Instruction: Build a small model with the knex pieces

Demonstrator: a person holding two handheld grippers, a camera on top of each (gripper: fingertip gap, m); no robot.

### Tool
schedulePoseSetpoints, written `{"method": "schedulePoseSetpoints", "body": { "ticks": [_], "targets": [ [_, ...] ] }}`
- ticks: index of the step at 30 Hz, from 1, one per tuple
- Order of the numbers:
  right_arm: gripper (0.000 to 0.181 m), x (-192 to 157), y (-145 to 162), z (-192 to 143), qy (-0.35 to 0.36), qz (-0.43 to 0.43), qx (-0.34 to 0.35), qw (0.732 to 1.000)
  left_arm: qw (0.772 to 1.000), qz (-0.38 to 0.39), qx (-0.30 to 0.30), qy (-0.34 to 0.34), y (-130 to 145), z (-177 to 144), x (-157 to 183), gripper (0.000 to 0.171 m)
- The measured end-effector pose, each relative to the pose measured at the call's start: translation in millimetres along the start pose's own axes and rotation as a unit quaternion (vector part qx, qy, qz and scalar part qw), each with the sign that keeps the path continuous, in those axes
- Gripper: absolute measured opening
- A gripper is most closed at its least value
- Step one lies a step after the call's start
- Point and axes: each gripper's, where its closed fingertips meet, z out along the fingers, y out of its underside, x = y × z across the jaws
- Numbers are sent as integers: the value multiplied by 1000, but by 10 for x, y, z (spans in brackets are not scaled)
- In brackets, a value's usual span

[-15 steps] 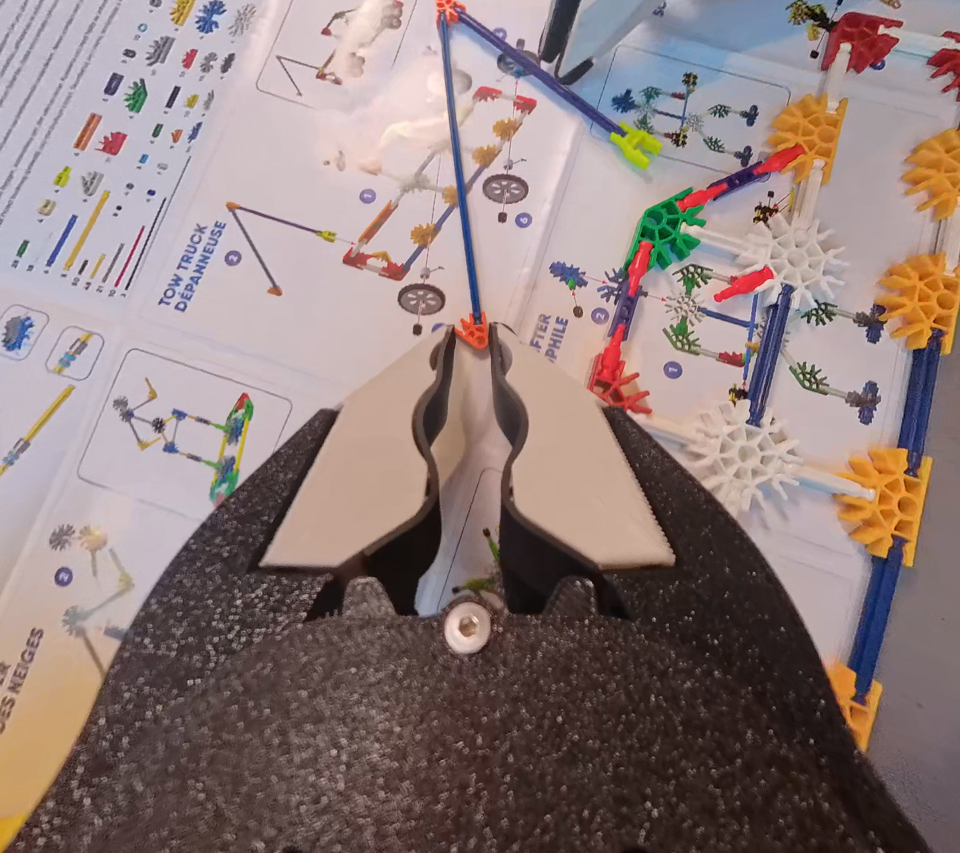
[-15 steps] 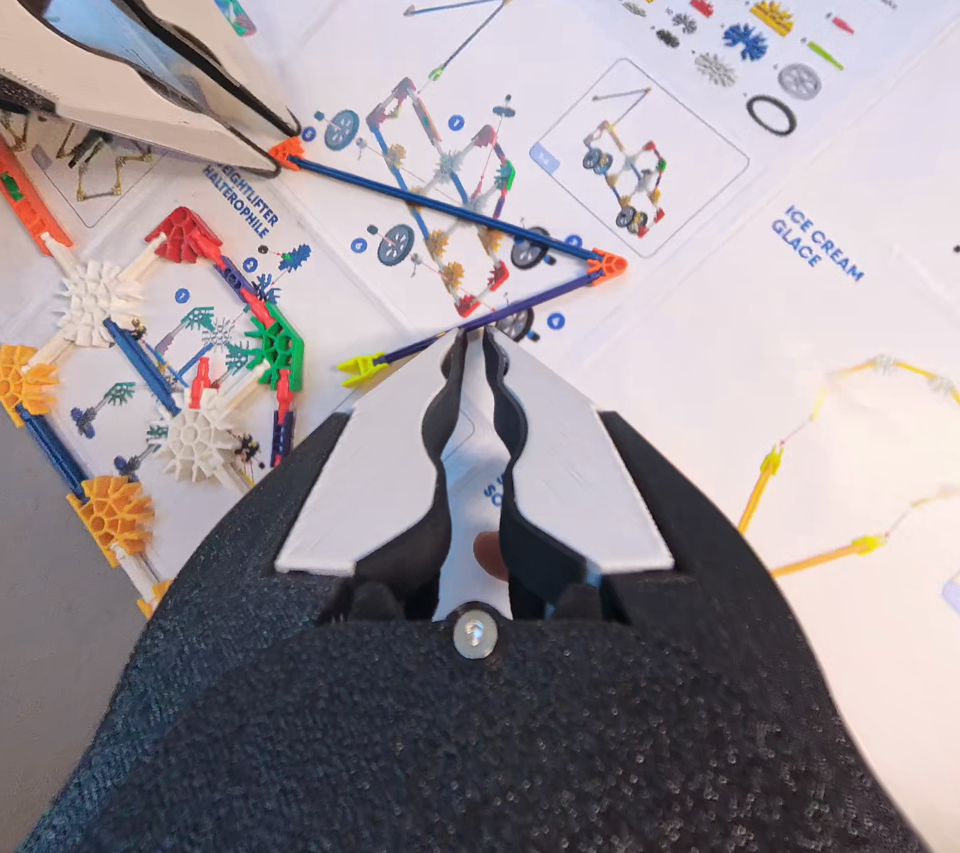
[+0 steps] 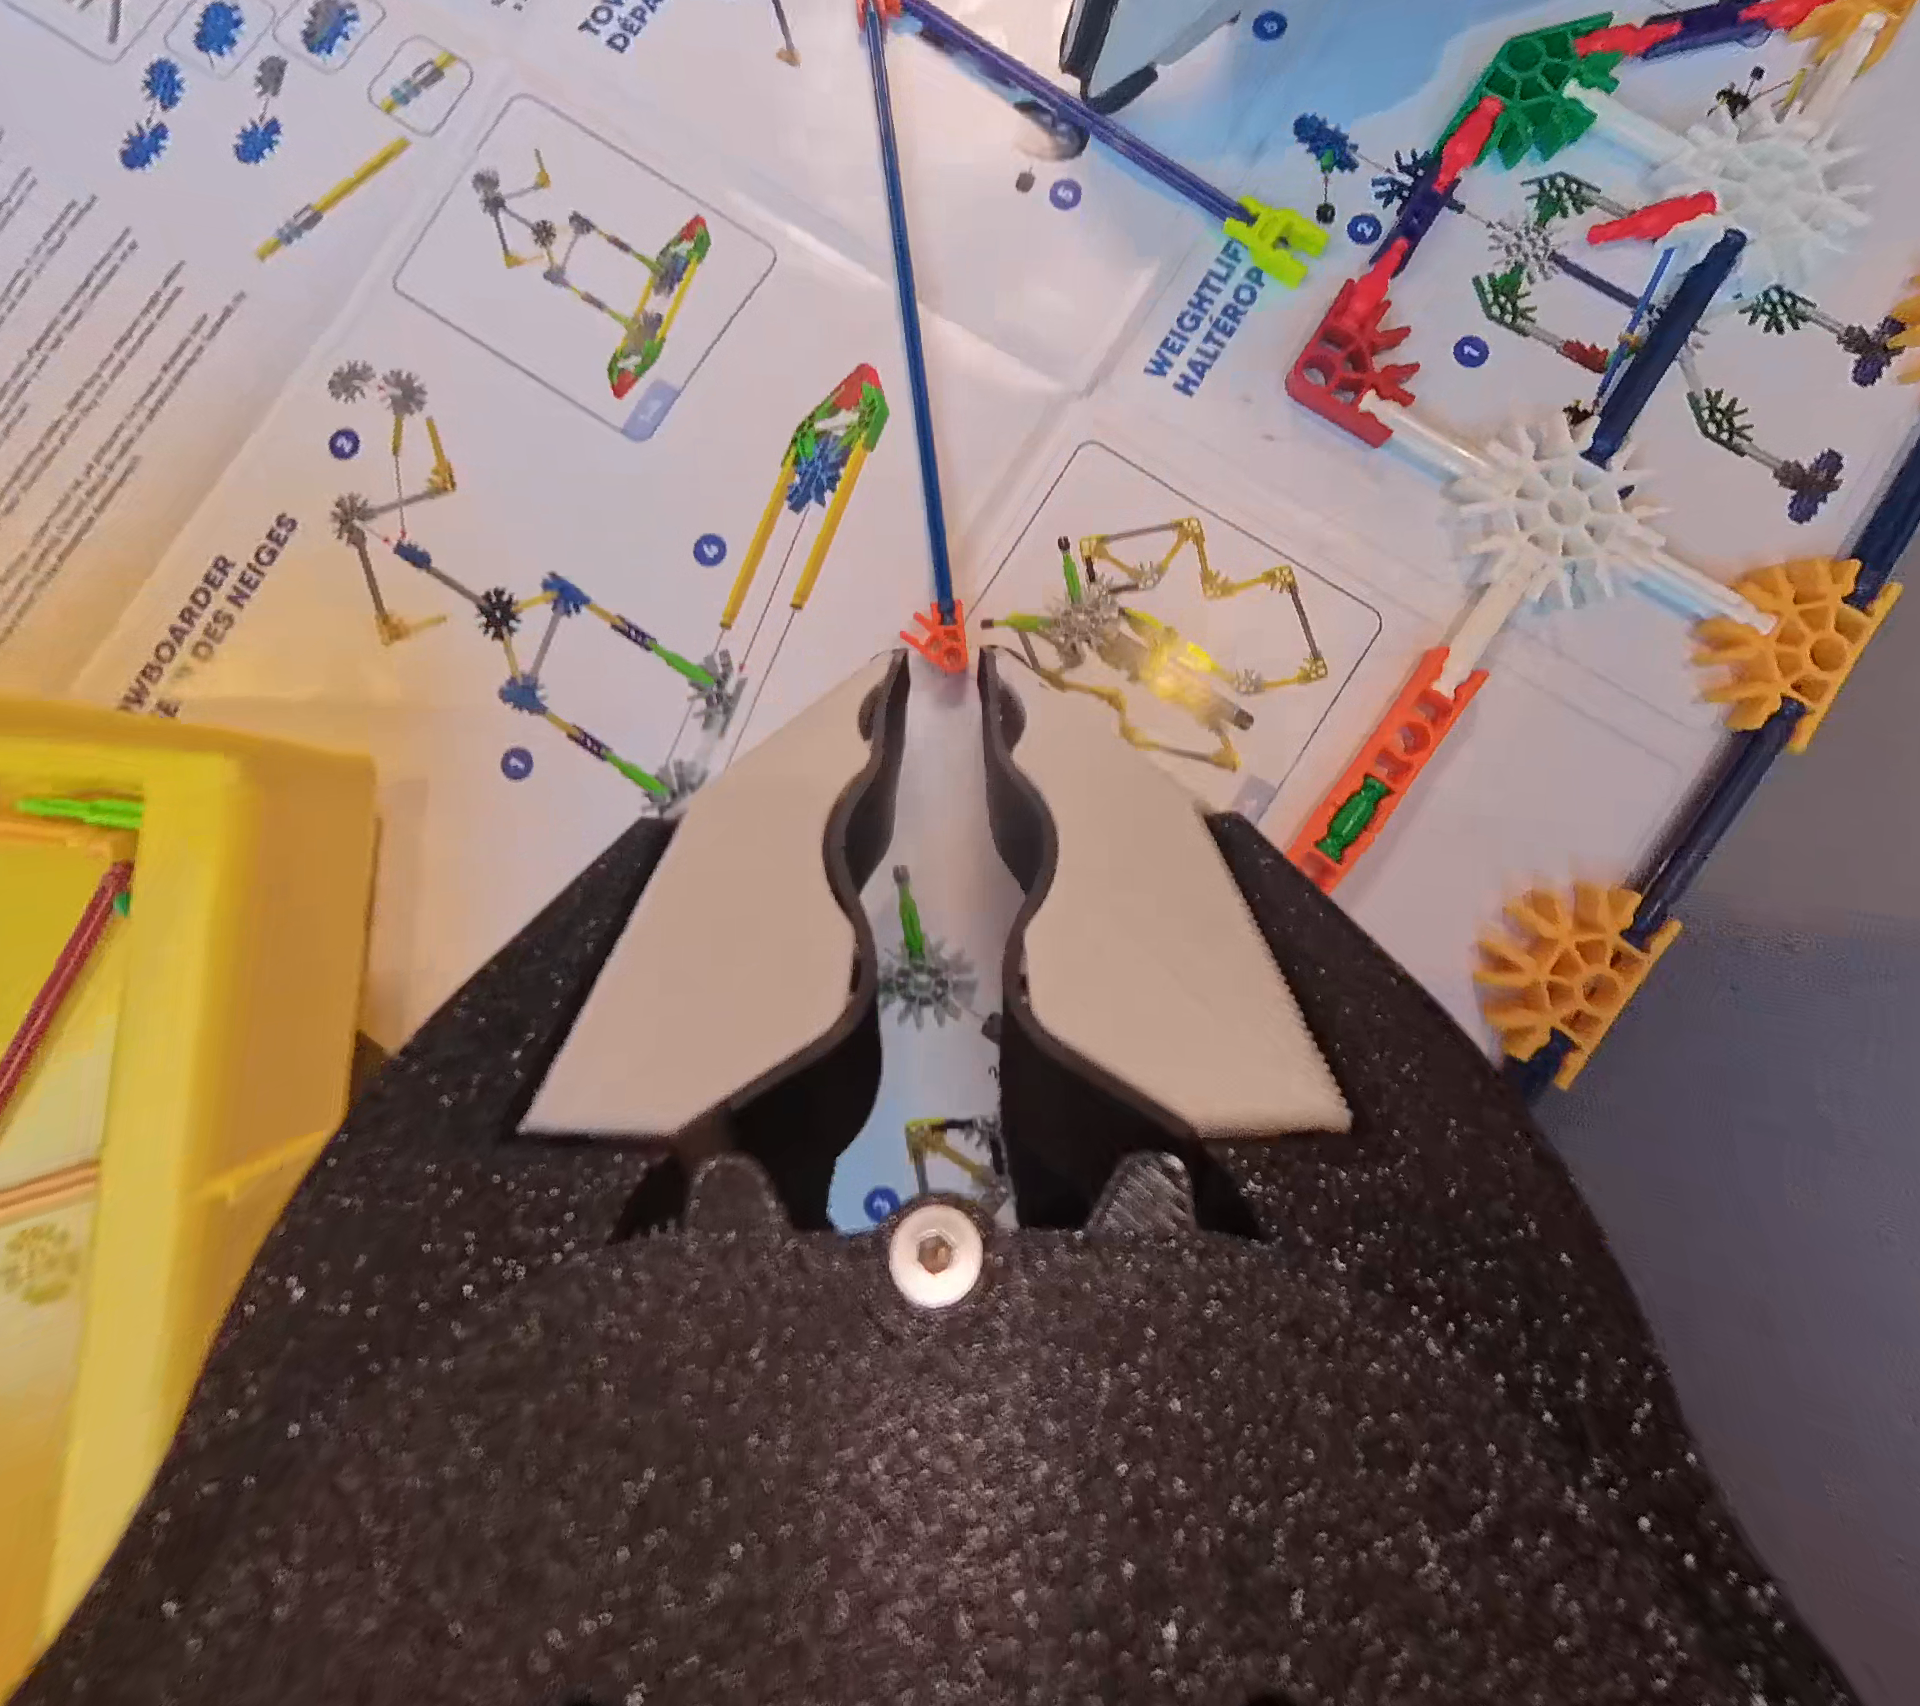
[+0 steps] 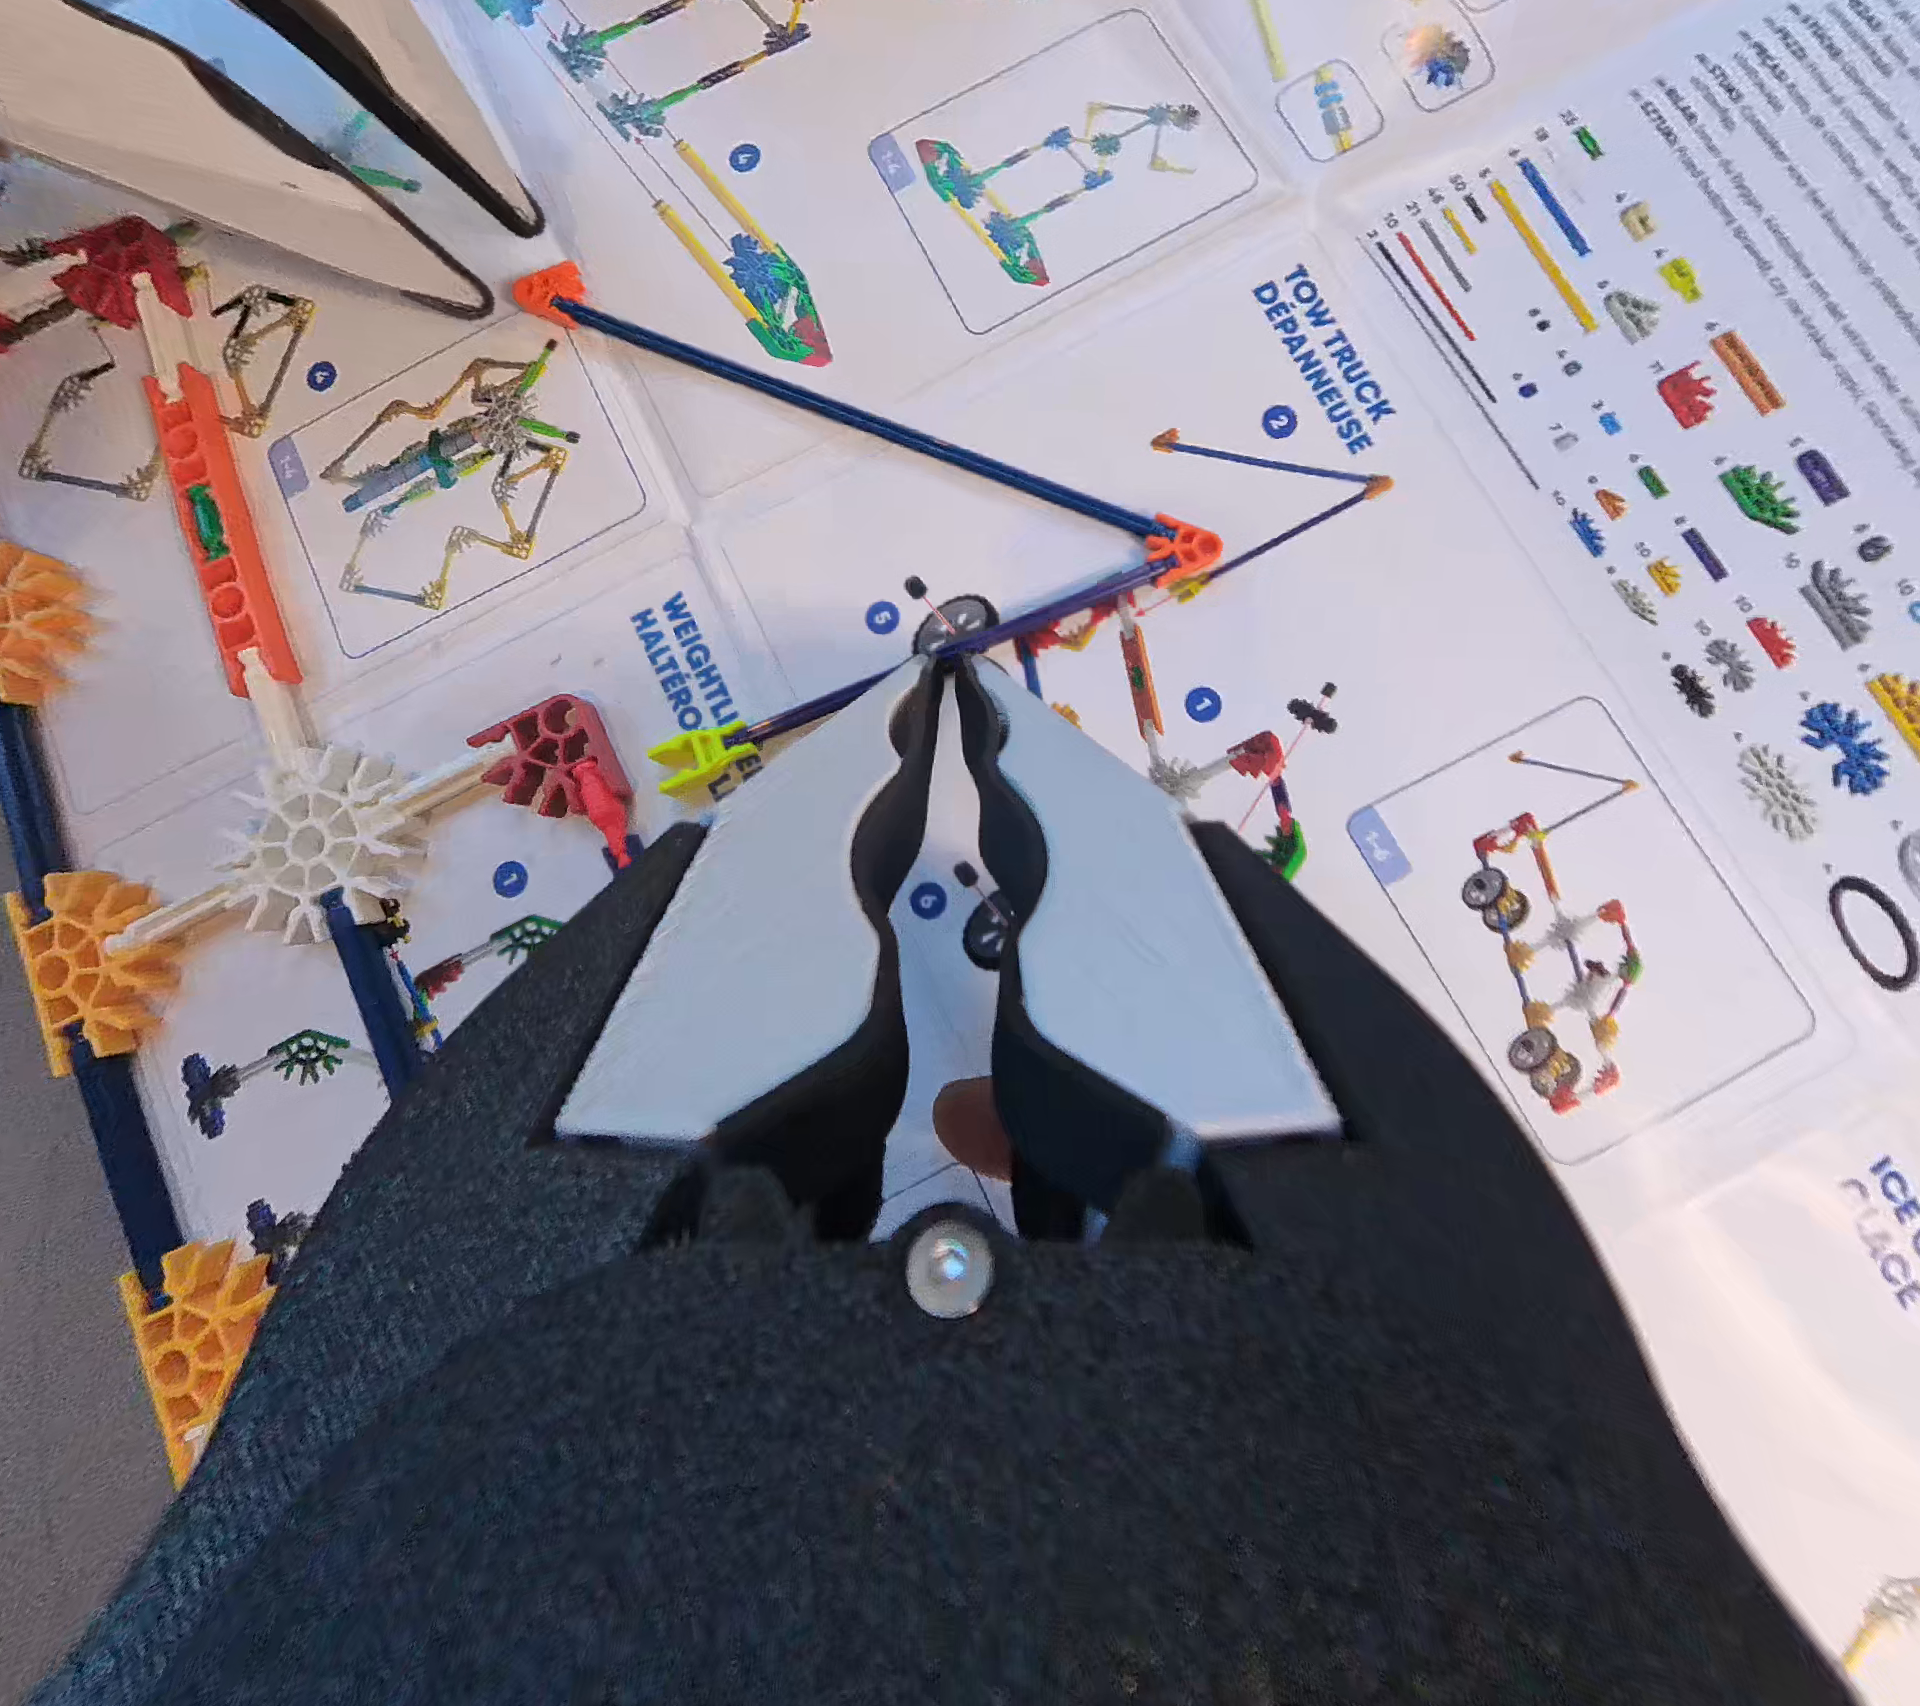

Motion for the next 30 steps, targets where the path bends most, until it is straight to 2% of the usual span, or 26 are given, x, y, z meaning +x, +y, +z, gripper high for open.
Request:
{"method": "schedulePoseSetpoints", "body": {
  "ticks": [3, 7, 13, 18, 23, 30],
  "targets": [
    [5, -22, -14, -38, 3, -11, 10, 1000, 1000, -6, 6, -1, 37, -102, -14, 17],
    [7, 0, -61, -265, 12, -23, 45, 999, 999, -3, 36, -1, -121, -183, -45, 18],
    [7, -187, -48, -560, 14, -67, 78, 995, 999, 24, 14, 17, -203, 73, -30, 18],
    [9, -430, 200, -547, 6, -114, 45, 992, 997, 64, 29, 22, -360, 213, 89, 19],
    [17, -526, 387, -525, -14, -124, 29, 992, 998, 64, 6, 13, -351, 350, 64, 19],
    [17, -485, 456, -504, -26, -105, 27, 994, 999, 26, 27, 2, -337, 356, 95, 3]
  ]
}}
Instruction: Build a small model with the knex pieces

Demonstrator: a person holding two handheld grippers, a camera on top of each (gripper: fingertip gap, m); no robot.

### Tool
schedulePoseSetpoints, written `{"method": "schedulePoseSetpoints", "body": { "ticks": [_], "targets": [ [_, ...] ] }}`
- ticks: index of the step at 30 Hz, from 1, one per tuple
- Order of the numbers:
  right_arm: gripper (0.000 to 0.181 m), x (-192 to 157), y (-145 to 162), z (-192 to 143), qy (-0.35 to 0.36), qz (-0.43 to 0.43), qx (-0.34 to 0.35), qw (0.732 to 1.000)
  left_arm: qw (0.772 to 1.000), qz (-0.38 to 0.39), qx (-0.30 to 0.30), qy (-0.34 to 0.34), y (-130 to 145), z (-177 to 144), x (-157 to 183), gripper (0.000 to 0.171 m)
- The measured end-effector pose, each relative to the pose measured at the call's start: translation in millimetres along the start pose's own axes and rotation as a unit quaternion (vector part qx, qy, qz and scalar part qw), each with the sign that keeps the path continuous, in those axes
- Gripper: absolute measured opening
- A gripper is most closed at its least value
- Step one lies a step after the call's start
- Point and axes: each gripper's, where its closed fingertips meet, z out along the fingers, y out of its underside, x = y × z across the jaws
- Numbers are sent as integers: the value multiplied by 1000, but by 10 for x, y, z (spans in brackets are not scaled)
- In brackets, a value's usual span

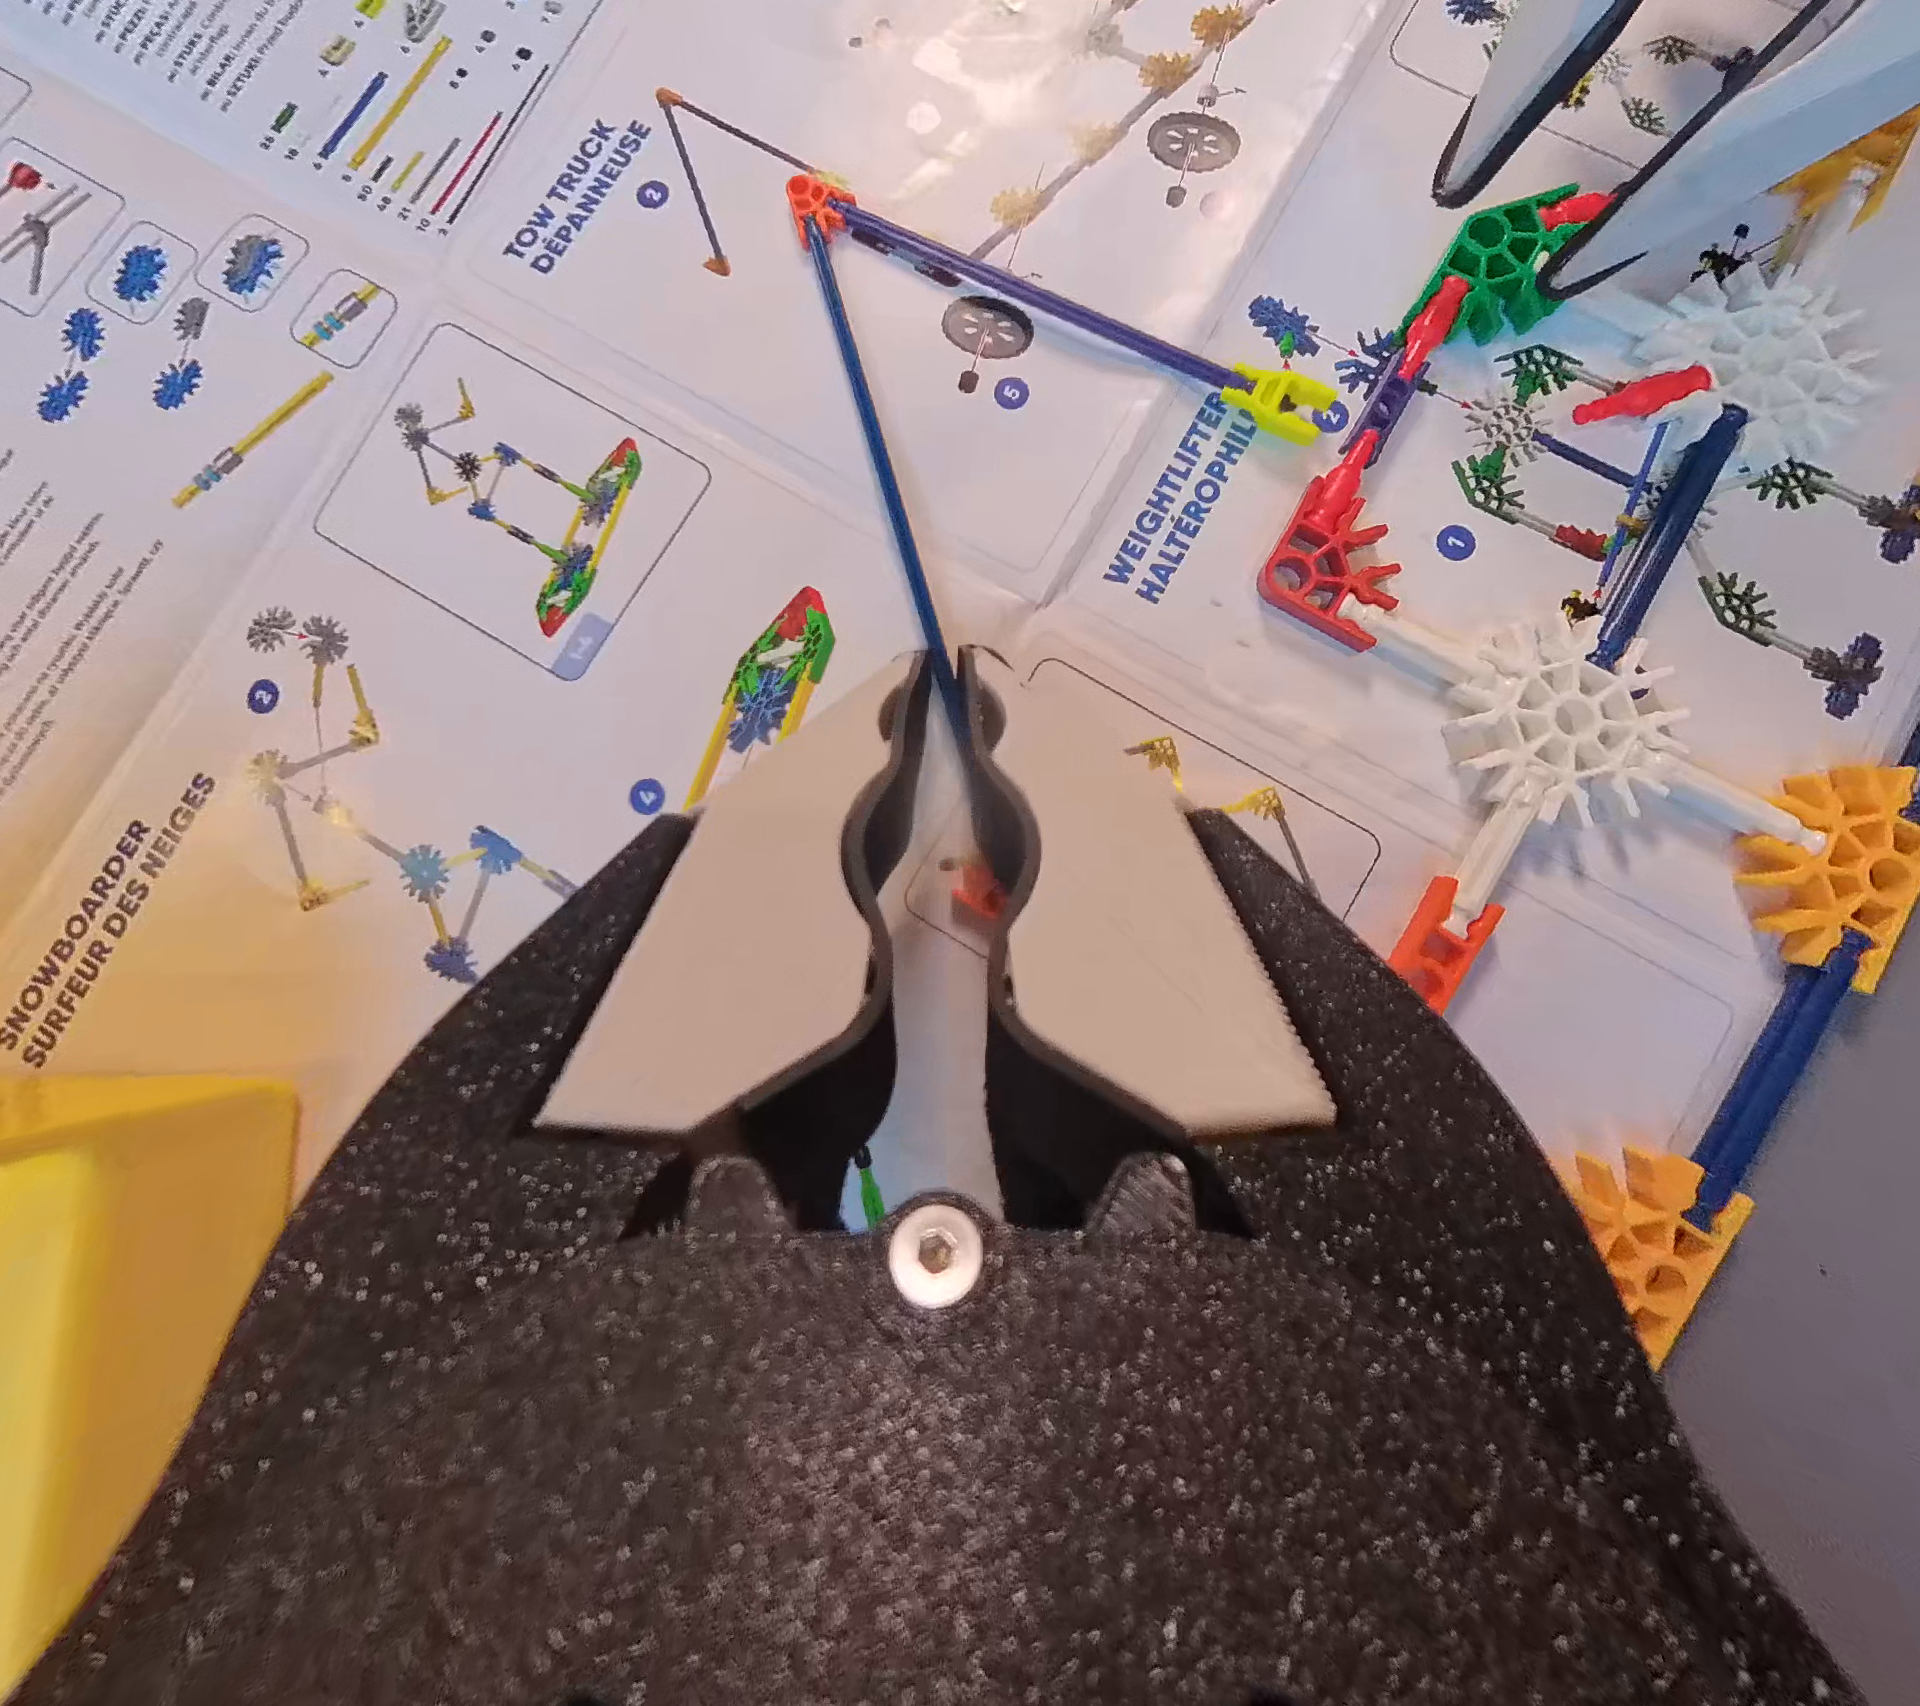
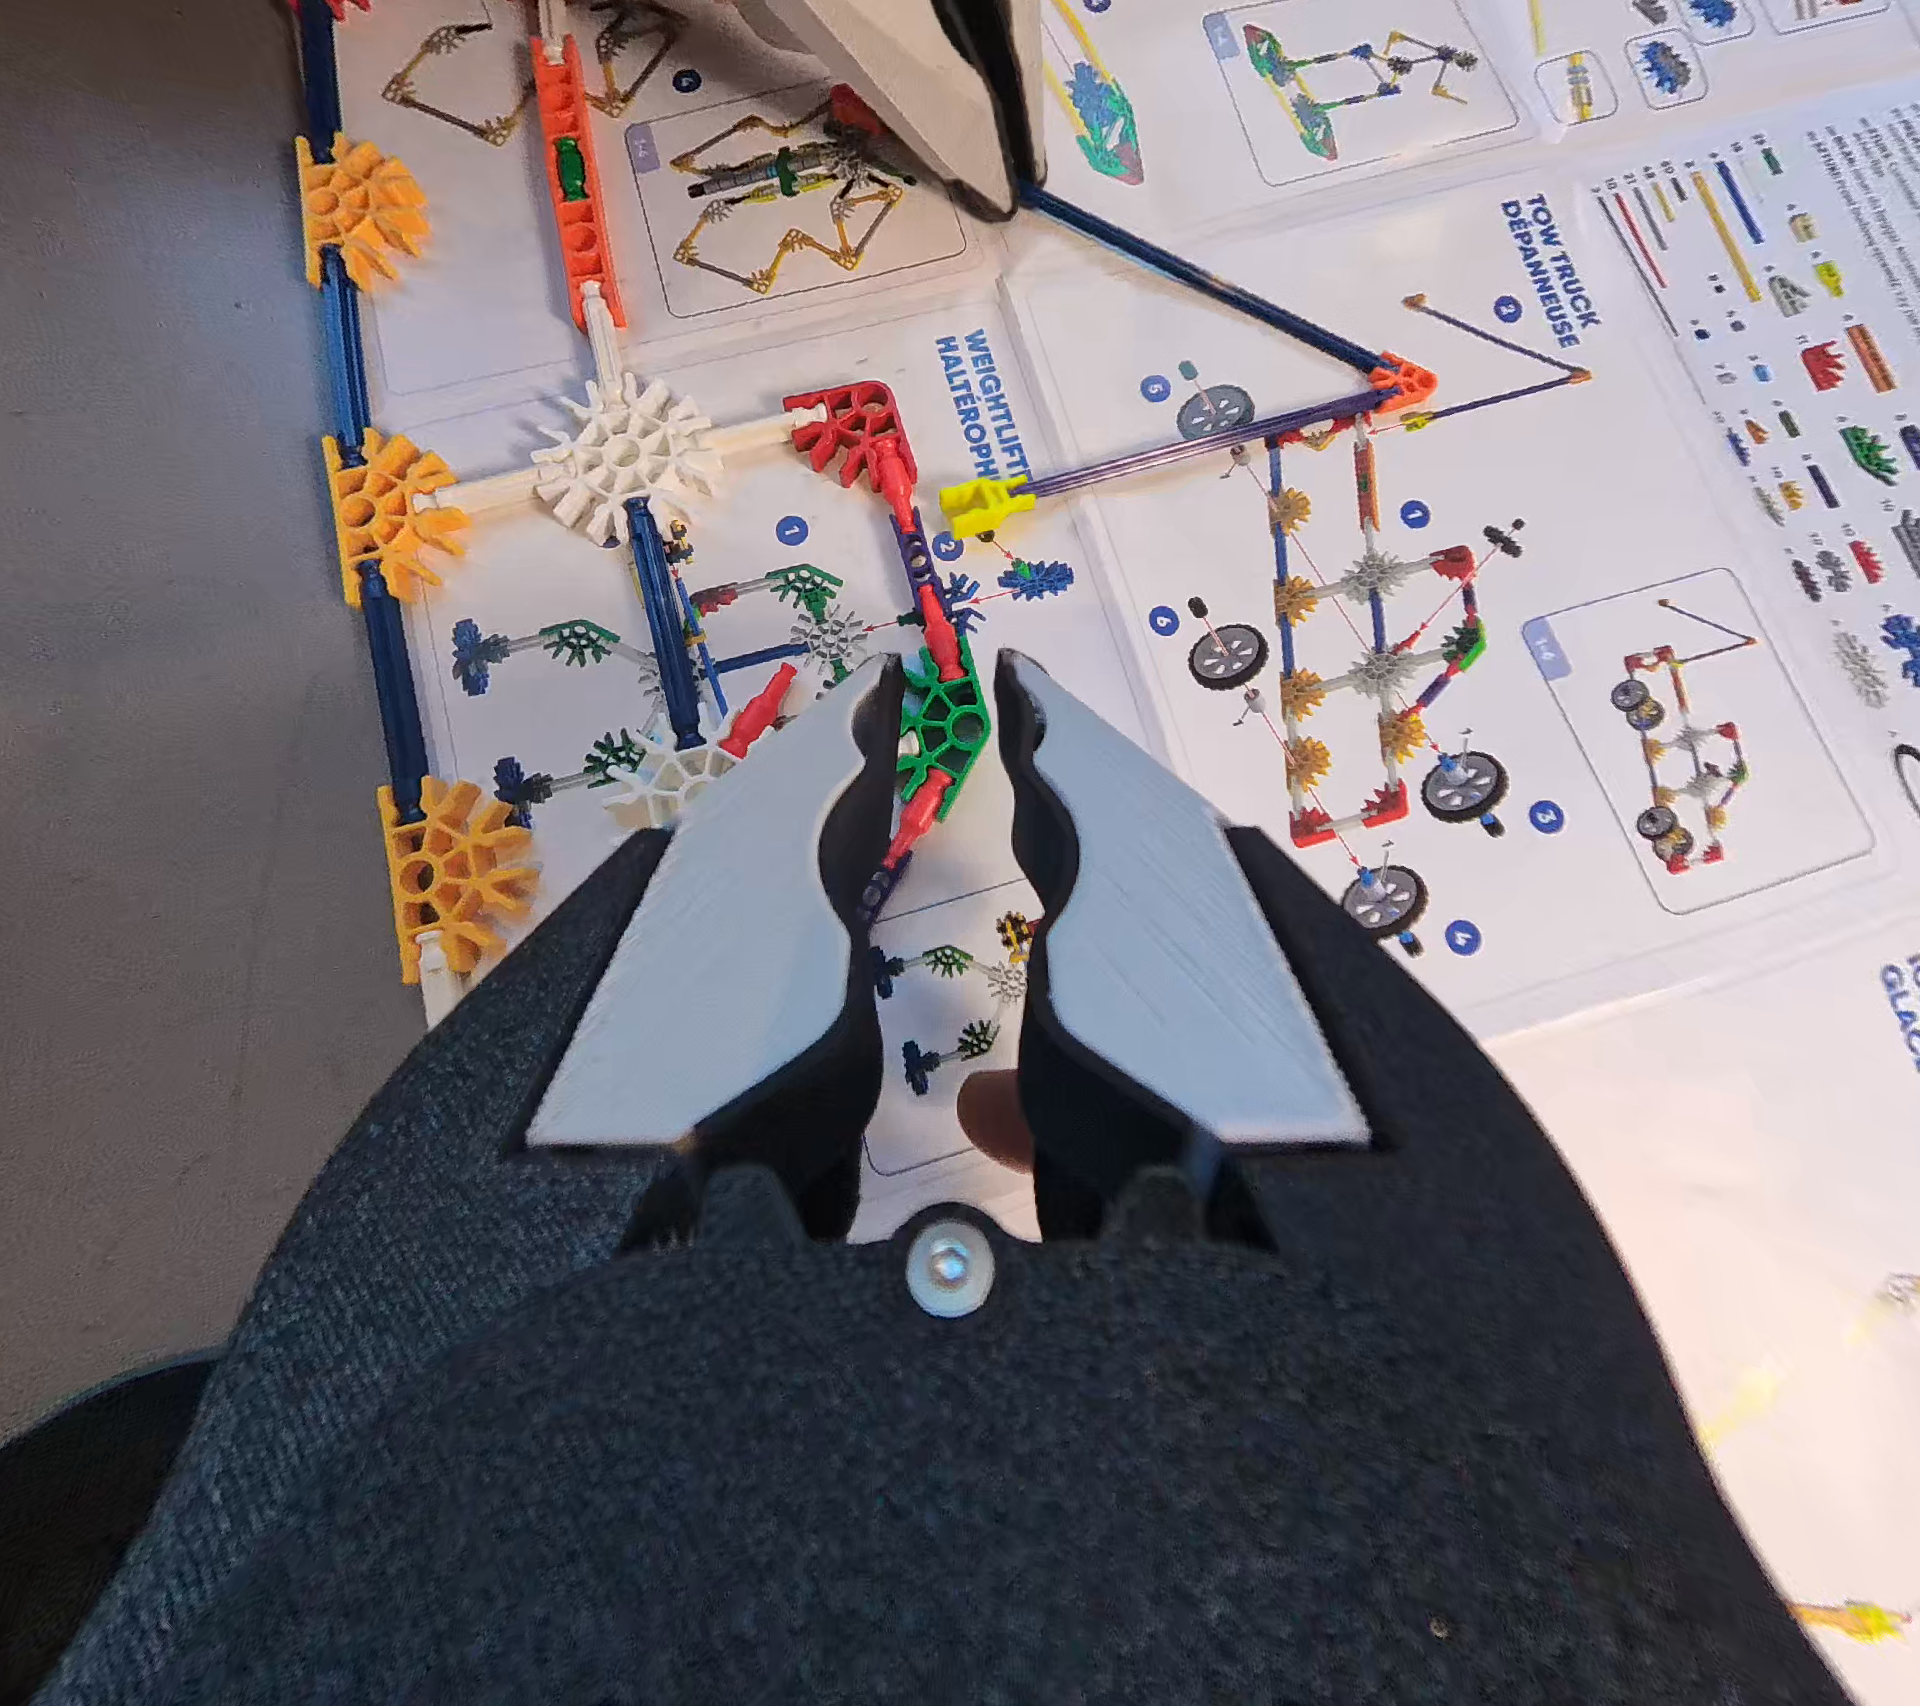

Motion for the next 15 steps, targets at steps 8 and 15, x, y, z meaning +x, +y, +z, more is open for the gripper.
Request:
{"method": "schedulePoseSetpoints", "body": {
  "ticks": [8, 15],
  "targets": [
    [14, -3, 63, 47, -4, 1, -4, 1000, 999, -28, 0, -28, 94, -80, -77, 1],
    [11, -2, 72, 51, -7, 6, -4, 1000, 998, -50, -5, -47, 190, -150, -205, 1]
  ]
}}
